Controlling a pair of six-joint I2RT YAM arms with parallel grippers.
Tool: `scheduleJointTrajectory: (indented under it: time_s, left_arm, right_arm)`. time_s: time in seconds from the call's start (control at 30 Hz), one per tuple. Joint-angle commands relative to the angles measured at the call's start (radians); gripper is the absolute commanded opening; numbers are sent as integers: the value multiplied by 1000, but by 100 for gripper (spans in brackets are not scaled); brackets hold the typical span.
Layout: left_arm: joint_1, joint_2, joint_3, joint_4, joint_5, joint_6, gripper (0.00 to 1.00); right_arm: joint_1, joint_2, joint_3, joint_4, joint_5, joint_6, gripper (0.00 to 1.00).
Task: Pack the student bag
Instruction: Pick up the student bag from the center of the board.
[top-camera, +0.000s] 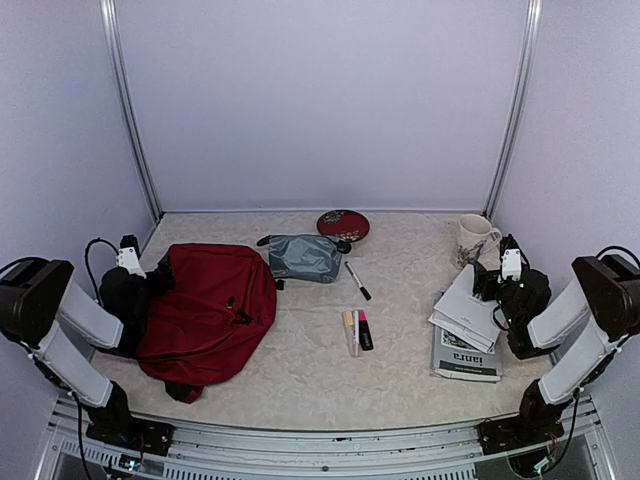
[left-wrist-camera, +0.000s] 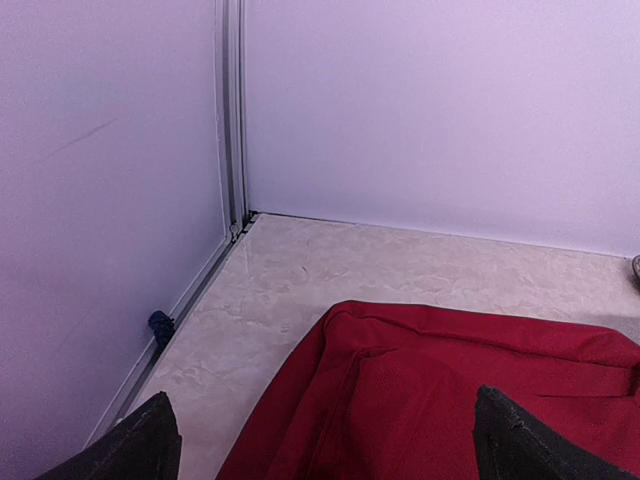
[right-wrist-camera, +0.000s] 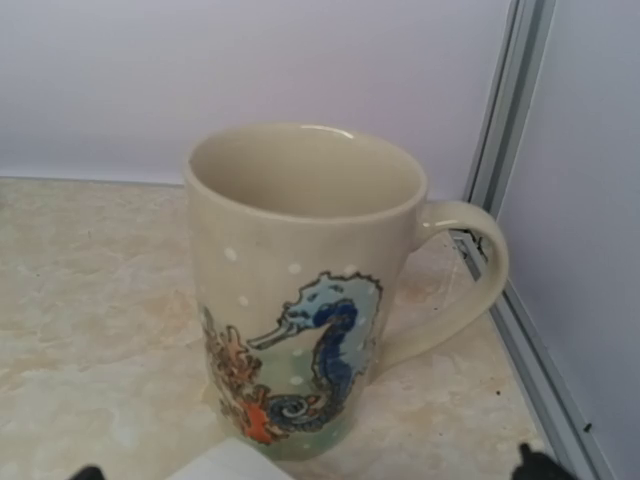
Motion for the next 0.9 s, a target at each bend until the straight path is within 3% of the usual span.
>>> scheduleJointTrajectory:
  time_s: [0.0,0.27,0.37,0.4,0.47,0.57,0.67,0.73,0.87]
  left_arm:
    - [10,11,18,34,-12,-3,99]
    - [-9,-44,18,2,-13,21,99]
    - [-161,-214,81,-175,-303,84,99]
    - [-197,-273,102,-214,-340,75,99]
    - [-255,-381,148,-308,-314,19,99]
    - [-282,-523,295,-645,-182,-163,98]
    - [-299,-606,449,-916,-1,-296,80]
    - [-331,-626,515,-1059,86,-338,70]
    - [-430,-583,558,-1327,143,-356,70]
  right_arm:
    - [-13,9,16,27,11,-4,100]
    - [-26,-27,25,-9,-31,-5,100]
    - [-23,-226,86,-263,-16,12,100]
    - [-24,-305,115,-370,-7,63,100]
    - [-24,-441,166,-532,-80,151,100]
    - [-23,-565,219,-611,-298,290,100]
    - [-4,-615,309,-758,-471,401,100]
    - [56,-631,365,-868,-483,424,100]
    - [253,-624,459,-1053,-390,411,100]
